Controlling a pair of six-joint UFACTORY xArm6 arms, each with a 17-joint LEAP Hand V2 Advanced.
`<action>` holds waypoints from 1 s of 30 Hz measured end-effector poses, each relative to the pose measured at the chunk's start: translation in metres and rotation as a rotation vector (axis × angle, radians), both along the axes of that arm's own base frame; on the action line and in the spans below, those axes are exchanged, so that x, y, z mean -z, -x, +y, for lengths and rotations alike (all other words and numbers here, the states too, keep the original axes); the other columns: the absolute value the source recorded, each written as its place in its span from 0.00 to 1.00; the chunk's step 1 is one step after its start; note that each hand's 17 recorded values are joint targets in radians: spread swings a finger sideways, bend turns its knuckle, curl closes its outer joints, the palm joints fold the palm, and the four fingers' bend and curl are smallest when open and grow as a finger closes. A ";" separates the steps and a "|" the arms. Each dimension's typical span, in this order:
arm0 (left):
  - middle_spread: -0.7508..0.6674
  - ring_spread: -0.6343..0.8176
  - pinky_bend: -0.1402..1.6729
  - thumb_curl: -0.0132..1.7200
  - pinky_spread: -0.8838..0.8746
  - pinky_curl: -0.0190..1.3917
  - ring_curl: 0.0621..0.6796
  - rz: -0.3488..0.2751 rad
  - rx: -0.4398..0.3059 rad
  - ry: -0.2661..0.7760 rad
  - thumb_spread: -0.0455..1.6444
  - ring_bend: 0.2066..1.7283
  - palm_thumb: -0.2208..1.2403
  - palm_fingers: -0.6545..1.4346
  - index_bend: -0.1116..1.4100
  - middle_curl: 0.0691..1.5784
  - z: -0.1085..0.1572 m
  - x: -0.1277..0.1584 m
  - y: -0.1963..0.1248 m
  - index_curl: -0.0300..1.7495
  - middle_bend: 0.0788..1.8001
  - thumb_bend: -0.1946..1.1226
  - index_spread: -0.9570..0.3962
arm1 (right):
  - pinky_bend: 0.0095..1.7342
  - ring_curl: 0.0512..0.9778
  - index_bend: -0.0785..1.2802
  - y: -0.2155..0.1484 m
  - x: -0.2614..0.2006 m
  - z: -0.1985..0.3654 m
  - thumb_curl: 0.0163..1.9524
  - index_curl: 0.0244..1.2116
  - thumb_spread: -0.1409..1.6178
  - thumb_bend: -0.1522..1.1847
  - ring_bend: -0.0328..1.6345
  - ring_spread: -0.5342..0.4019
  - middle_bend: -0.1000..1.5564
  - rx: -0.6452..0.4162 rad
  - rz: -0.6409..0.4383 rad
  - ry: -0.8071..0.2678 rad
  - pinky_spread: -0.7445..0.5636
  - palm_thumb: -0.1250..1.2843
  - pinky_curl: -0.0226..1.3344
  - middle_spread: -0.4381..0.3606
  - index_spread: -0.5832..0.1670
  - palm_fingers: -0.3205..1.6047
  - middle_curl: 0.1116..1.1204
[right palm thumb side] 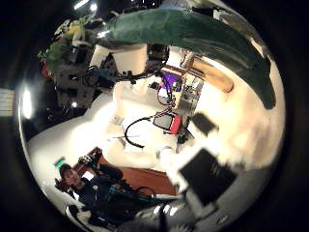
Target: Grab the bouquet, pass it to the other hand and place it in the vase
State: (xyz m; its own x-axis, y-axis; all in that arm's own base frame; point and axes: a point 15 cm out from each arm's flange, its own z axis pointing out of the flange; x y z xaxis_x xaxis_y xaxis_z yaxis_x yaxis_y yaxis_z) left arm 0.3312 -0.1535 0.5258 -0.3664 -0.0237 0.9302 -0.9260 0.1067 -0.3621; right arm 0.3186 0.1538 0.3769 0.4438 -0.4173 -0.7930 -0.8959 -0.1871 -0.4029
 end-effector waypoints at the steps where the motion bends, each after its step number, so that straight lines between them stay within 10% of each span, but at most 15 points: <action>1: 0.25 0.16 0.74 0.35 0.19 0.48 0.75 -0.010 -0.008 -0.002 0.49 0.78 0.83 0.87 0.68 0.46 0.001 -0.001 0.000 0.51 0.70 0.14 0.29 | 0.39 0.39 0.23 0.000 0.000 0.000 0.29 0.53 0.57 0.08 0.52 0.51 0.42 0.002 0.003 -0.005 0.49 0.60 0.50 0.53 0.37 0.06 0.37; 9: 0.26 0.17 0.73 0.42 0.19 0.50 0.76 -0.113 -0.087 -0.039 0.42 0.79 0.82 0.87 0.69 0.45 0.016 -0.019 0.005 0.54 0.71 0.13 0.29 | 0.26 0.21 0.14 -0.014 -0.033 0.014 0.24 0.28 0.58 0.09 0.31 0.74 0.21 0.049 0.026 -0.199 0.77 0.61 0.34 0.77 0.36 0.12 0.22; 30: 0.27 0.17 0.68 0.51 0.18 0.55 0.76 -0.232 -0.337 -0.172 0.32 0.79 0.83 0.87 0.68 0.42 0.124 -0.101 -0.025 0.57 0.73 0.13 0.29 | 0.25 0.21 0.16 -0.029 -0.031 -0.004 0.22 0.16 0.58 0.09 0.25 0.77 0.17 0.108 0.097 -0.279 0.81 0.64 0.27 0.82 0.37 0.15 0.18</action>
